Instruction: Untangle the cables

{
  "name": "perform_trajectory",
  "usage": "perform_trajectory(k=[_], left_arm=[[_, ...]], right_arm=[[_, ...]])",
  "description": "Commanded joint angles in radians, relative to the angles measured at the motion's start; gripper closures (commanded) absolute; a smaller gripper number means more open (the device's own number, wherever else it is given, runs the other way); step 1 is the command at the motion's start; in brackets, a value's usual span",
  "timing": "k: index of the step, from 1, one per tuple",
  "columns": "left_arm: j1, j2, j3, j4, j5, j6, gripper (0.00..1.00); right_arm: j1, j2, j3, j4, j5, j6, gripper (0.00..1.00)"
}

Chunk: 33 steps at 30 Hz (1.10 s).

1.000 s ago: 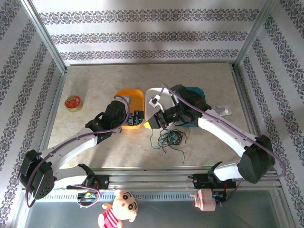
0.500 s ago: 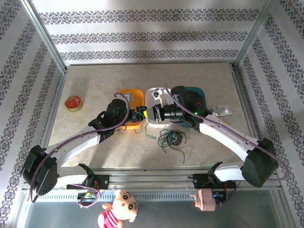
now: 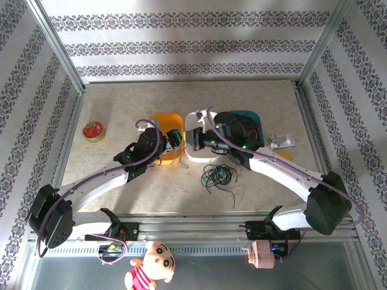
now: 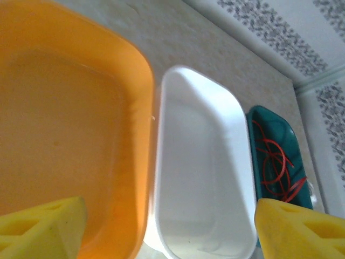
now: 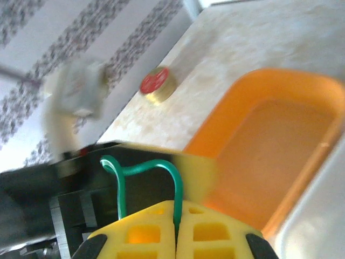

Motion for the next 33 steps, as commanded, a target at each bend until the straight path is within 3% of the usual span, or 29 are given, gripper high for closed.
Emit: perform_trajectory(k=[1,6,12,17,23,33], left_arm=[[-0.012,-0.073,0.003,-0.147,-0.154,-0.018,0.18],[-0.011,-0.18,-0.048,-0.276,-0.274,-0.038,0.18],[-0.006,-0.258,-0.084,-0.29,-0.307,-0.041,0.18],[-0.006,-0.245,-0.069,-0.3,-0.299,-0.023,0.18],[-0.006,-0.225,-0.053,-0.284,-0.275,-0.001,0.18],[-0.005,-0.197,-0.042,-0.273,-0.266,0.012,0.18]], right_arm=[[-0.095,-0.028,-0.016,0.07,-0.019,0.074,1.0],[-0.197,0.014,-0.008,0.009,-0.023,0.065,1.0],[-0.254,0.146,0.051,-0.131,0.034,0.004,1.0],[-0.261,0.272,0.108,-0.192,-0.02,-0.019,1.0],[-0.251,0.378,0.184,-0.27,0.103,-0.064,1.0],[-0.152,0.581,0.433,-0.528,0.493,-0.212,1.0]])
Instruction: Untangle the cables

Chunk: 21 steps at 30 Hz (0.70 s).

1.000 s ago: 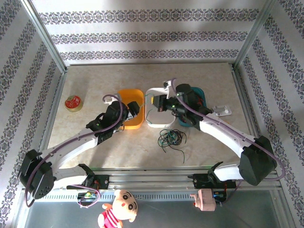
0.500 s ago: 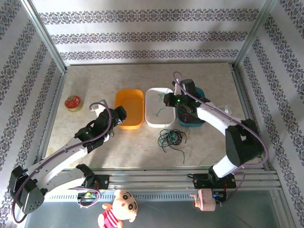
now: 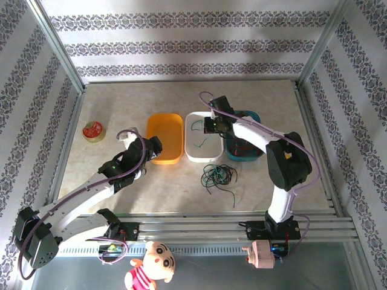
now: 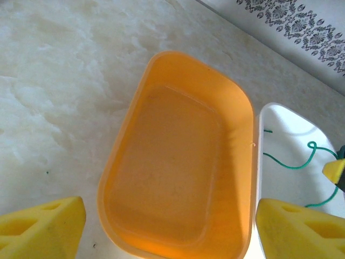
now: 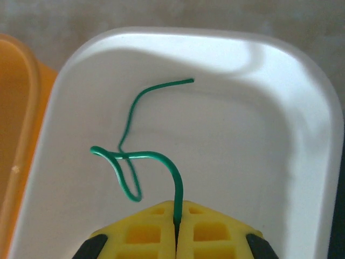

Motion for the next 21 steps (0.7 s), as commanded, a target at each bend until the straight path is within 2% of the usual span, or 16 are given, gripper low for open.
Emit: perform_trajectory(k=[1,13,16,21], left_arm=[[-0.002,0.007,0.03,-0.008,0.003,0.024,0.18],[-0.001,0.031,0.032,0.004,0.026,0.033,0.18],[-0.001,0.04,0.035,0.023,0.043,0.049,0.18],[-0.001,0.059,0.059,0.034,0.077,0.093,0.18]], right_arm=[[0.041,0.073,0.076,-0.139,0.21,-0.083,1.0],[0.146,0.236,0.208,-0.27,0.527,-0.233,1.0],[0.157,0.249,0.211,-0.274,0.511,-0.24,1.0],[0.149,0.217,0.189,-0.282,0.4,-0.195,1.0]])
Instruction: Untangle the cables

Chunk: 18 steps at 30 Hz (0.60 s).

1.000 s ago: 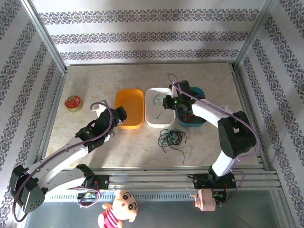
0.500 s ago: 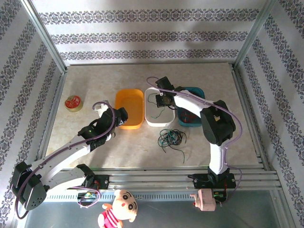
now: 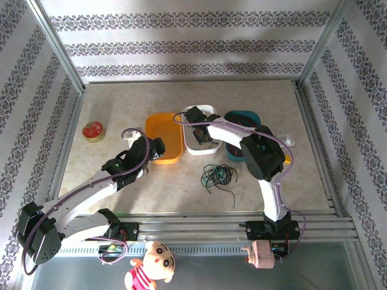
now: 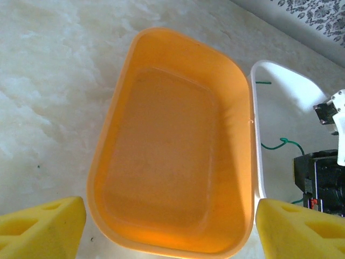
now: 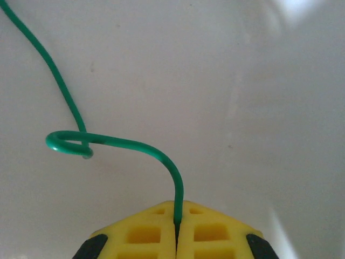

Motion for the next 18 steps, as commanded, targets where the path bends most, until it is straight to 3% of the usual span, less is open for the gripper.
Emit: perform_trajectory(k=[1,12,13,15,18], left_arm=[[-0.001,0.011,0.046,0.034,0.03,0.053,0.18],[-0.001,0.032,0.062,0.051,0.075,0.091,0.18],[-0.001,0.033,0.066,0.05,0.082,0.102,0.18],[-0.001,0.042,0.078,0.047,0.1,0.133,0.17],[-0.002,0.054,0.093,0.048,0.14,0.184,0.17]], right_arm=[[-0.005,-0.02,-0.003,-0.05,-0.051,0.019,1.0],[-0.001,-0.155,-0.15,-0.022,-0.098,0.162,1.0],[-0.003,-0.168,-0.149,-0.018,-0.094,0.166,0.95],[-0.007,-0.202,-0.141,-0.006,-0.077,0.179,0.67],[-0.009,-0.265,-0.14,0.027,-0.05,0.183,0.57]])
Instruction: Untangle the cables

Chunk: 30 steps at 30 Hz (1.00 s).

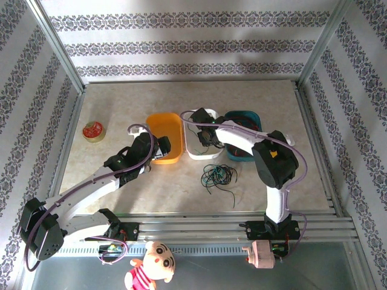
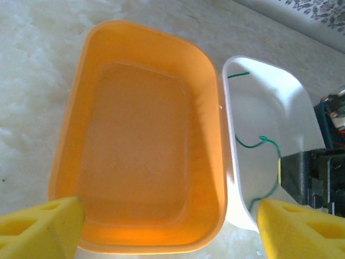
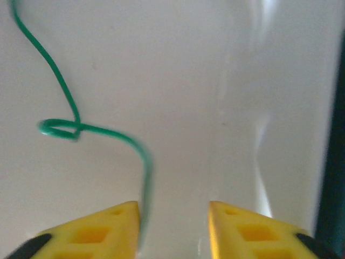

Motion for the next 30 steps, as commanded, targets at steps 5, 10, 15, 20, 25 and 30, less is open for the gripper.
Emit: perform_trajectory(k=[5,10,15,20,25,30], left_arm=[[-0.002,0.042,0.047,0.081,0.169,0.173,0.16],[-0.016,0.099,0.042,0.149,0.391,0.292,0.15],[-0.102,0.151,0.031,0.142,0.549,0.469,0.15],[-0.18,0.207,0.032,0.118,0.594,0.575,0.13],[-0.208,0.315,0.073,0.127,0.574,0.591,0.19],[-0.234,0.428,0.105,0.164,0.546,0.599,0.19]], right_arm=[[-0.016,-0.182,0.007,0.053,0.057,0.019,0.53],[-0.011,-0.324,-0.095,0.04,0.002,0.034,0.52],[0.004,-0.578,-0.363,0.045,-0.237,0.032,0.54],[0.029,-0.776,-0.582,0.021,-0.449,0.026,0.55],[0.036,-0.8,-0.662,-0.003,-0.581,0.047,0.68],[0.038,-0.744,-0.689,-0.006,-0.619,0.056,0.71]])
